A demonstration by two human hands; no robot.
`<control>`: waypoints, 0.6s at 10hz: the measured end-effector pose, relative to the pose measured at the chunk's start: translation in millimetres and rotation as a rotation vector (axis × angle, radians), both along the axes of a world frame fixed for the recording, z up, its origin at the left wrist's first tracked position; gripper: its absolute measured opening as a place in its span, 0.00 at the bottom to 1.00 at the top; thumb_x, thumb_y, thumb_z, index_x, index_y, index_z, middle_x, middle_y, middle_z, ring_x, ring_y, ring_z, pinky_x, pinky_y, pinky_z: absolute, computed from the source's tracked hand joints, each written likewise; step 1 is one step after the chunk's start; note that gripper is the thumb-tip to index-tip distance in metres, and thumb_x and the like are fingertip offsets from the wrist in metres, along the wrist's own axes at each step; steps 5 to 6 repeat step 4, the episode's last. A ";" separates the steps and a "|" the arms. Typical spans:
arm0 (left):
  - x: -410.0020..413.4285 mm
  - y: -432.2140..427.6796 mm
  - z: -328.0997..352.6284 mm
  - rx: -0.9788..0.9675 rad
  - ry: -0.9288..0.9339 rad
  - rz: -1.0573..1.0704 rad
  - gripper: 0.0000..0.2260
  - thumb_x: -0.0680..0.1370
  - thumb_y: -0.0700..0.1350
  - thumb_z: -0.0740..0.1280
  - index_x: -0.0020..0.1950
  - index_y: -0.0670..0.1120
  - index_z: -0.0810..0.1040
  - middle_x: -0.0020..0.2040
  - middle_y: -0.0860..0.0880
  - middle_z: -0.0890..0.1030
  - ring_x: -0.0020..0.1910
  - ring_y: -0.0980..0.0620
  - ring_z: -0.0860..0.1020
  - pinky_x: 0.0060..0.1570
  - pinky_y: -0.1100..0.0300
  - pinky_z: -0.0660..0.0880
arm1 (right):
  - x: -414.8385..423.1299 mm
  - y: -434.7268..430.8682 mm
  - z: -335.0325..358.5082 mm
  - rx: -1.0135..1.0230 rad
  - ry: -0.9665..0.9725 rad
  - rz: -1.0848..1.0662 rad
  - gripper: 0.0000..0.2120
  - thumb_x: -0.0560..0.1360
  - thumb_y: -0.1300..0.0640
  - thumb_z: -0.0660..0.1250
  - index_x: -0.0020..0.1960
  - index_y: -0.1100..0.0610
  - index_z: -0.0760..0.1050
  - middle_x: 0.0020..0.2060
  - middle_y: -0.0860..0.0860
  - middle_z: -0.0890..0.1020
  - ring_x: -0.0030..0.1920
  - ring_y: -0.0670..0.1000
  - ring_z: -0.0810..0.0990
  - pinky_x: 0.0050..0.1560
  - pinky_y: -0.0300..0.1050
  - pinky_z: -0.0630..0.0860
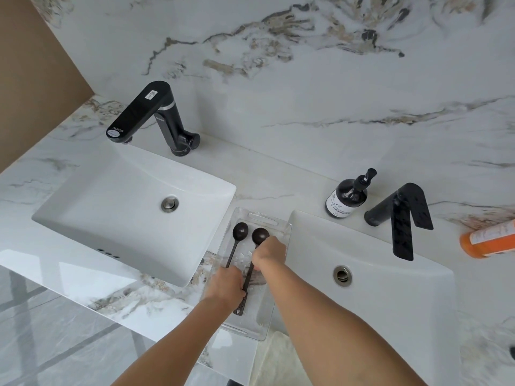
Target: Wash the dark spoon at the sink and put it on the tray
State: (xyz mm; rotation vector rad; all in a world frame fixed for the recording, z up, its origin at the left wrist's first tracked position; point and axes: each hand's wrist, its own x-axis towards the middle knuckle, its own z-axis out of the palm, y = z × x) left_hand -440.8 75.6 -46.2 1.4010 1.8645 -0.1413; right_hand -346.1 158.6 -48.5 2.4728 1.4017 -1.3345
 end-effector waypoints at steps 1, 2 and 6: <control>0.2 -0.9 -0.5 0.009 0.004 -0.001 0.03 0.74 0.38 0.71 0.46 0.41 0.83 0.49 0.41 0.85 0.49 0.42 0.83 0.48 0.52 0.81 | 0.2 -0.9 2.9 -0.004 0.009 -0.005 0.16 0.74 0.67 0.66 0.62 0.63 0.75 0.59 0.59 0.80 0.58 0.58 0.81 0.54 0.46 0.80; -1.6 -1.3 2.7 0.016 0.002 0.001 0.04 0.74 0.39 0.71 0.47 0.42 0.84 0.50 0.42 0.84 0.50 0.42 0.83 0.50 0.52 0.80 | 1.7 -1.7 9.0 -0.019 0.041 0.002 0.16 0.74 0.67 0.66 0.62 0.64 0.76 0.58 0.60 0.82 0.57 0.59 0.82 0.56 0.49 0.81; 5.5 8.4 24.6 0.073 0.066 -0.001 0.04 0.75 0.38 0.67 0.47 0.40 0.81 0.51 0.40 0.84 0.51 0.41 0.82 0.52 0.50 0.80 | 17.1 -1.5 33.0 0.039 0.088 0.008 0.12 0.73 0.65 0.65 0.57 0.63 0.76 0.58 0.60 0.80 0.55 0.60 0.83 0.49 0.44 0.80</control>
